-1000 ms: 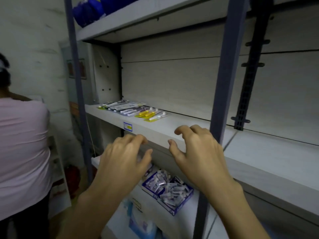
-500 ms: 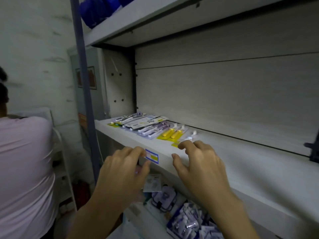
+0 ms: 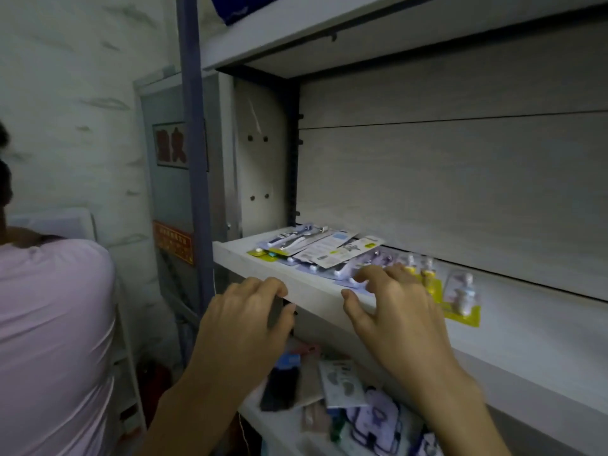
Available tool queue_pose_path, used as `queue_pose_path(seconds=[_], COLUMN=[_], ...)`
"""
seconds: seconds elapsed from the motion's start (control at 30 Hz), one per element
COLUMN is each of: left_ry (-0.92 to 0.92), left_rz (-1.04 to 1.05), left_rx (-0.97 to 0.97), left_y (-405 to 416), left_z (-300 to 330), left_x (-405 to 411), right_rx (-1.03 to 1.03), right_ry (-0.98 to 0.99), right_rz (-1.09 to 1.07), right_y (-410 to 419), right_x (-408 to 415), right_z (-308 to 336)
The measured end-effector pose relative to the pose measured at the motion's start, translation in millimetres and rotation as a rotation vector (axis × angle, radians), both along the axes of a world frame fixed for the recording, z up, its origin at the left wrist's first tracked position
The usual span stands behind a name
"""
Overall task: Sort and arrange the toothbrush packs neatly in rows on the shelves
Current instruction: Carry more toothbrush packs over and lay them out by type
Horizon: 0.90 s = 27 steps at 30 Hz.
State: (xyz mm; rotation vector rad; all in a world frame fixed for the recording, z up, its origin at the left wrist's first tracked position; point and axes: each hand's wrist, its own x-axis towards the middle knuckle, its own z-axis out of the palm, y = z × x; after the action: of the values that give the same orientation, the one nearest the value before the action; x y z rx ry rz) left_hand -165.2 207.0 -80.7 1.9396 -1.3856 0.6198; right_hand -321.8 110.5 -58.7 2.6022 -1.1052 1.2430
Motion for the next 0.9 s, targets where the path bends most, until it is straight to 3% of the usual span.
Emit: queue_pose_path(seconds=[0.3,0.9], left_ry=[0.027,0.053], left_rz=[-0.152,-0.347], left_rx=[0.058,0.059], left_y=[-21,-152], left_z=[-1,12], left_x=[105,167], right_rx=[0.067,0.084], right_ry=[-0.015,0.045], right_rz=[-0.133,-0.398], right_y=[3,-86], right_x=[92,144], right_z=[-8,-4])
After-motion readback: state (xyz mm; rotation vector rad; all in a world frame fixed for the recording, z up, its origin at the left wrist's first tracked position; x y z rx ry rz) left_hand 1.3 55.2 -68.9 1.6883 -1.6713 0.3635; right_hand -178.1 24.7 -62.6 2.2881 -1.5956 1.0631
